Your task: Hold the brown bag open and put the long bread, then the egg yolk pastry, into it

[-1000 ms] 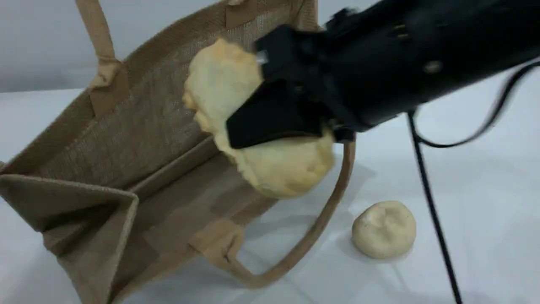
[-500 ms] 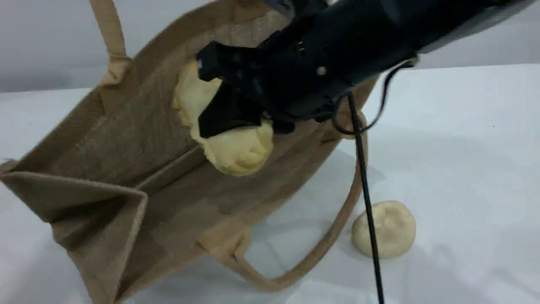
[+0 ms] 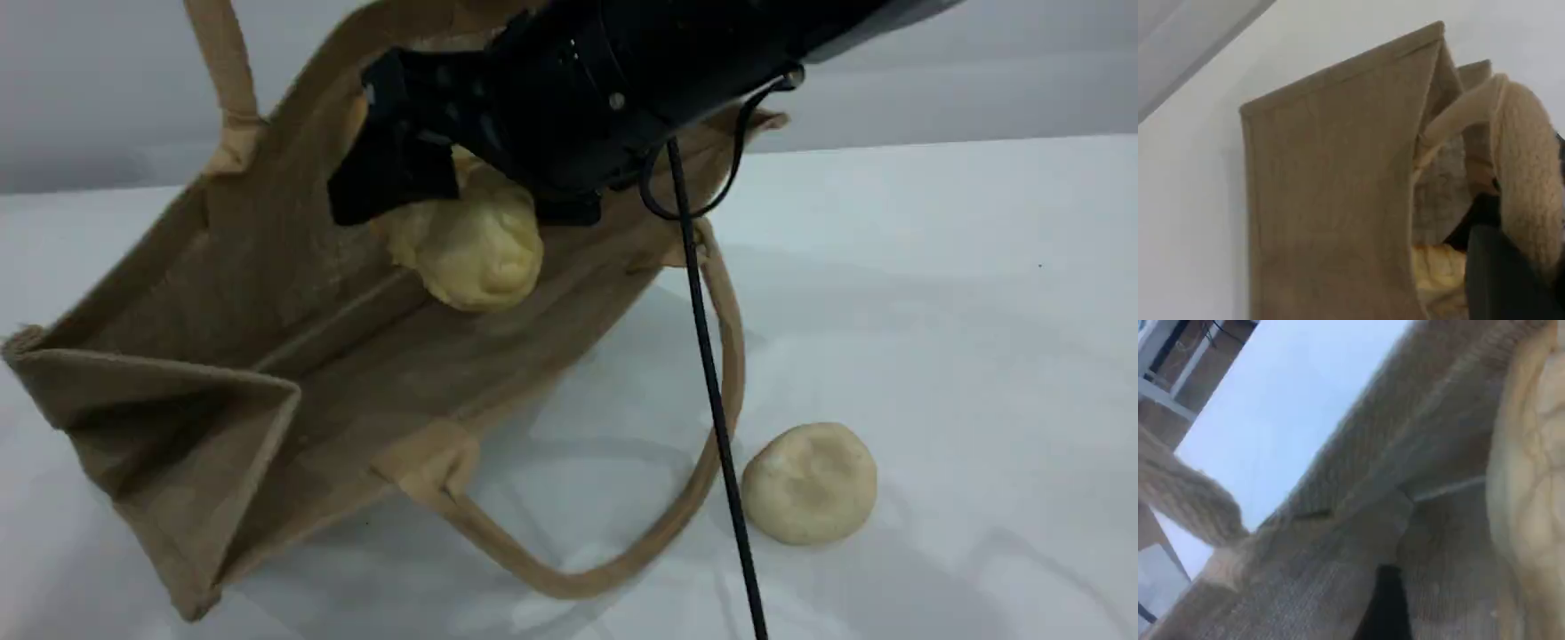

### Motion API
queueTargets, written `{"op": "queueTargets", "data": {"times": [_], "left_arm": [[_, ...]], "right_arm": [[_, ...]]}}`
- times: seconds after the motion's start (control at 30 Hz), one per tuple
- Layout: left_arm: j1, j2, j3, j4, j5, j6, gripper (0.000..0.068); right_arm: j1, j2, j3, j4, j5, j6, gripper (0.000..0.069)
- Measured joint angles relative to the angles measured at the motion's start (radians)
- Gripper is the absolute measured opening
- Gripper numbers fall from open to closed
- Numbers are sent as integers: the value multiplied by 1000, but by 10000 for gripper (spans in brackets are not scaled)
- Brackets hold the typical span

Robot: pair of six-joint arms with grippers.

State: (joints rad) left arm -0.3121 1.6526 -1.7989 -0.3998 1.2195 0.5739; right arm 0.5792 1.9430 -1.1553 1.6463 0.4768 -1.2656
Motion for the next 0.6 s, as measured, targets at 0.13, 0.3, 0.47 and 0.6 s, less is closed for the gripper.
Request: {"op": "queueTargets", "data": {"times": [0.13, 0.3, 0.47, 0.6], "left_arm": [[0, 0, 0, 1, 2, 1, 81], [0, 0, 0, -2, 2, 1, 81], [0, 0, 0, -1, 2, 1, 81], [0, 0, 0, 1, 2, 1, 81]], "right_arm": [[0, -7, 0, -3, 1, -1, 591], [0, -8, 0, 1, 7, 0, 580], [-8, -56, 1, -115, 57, 62, 578], [-39, -139, 2, -314, 138, 212, 578]]}}
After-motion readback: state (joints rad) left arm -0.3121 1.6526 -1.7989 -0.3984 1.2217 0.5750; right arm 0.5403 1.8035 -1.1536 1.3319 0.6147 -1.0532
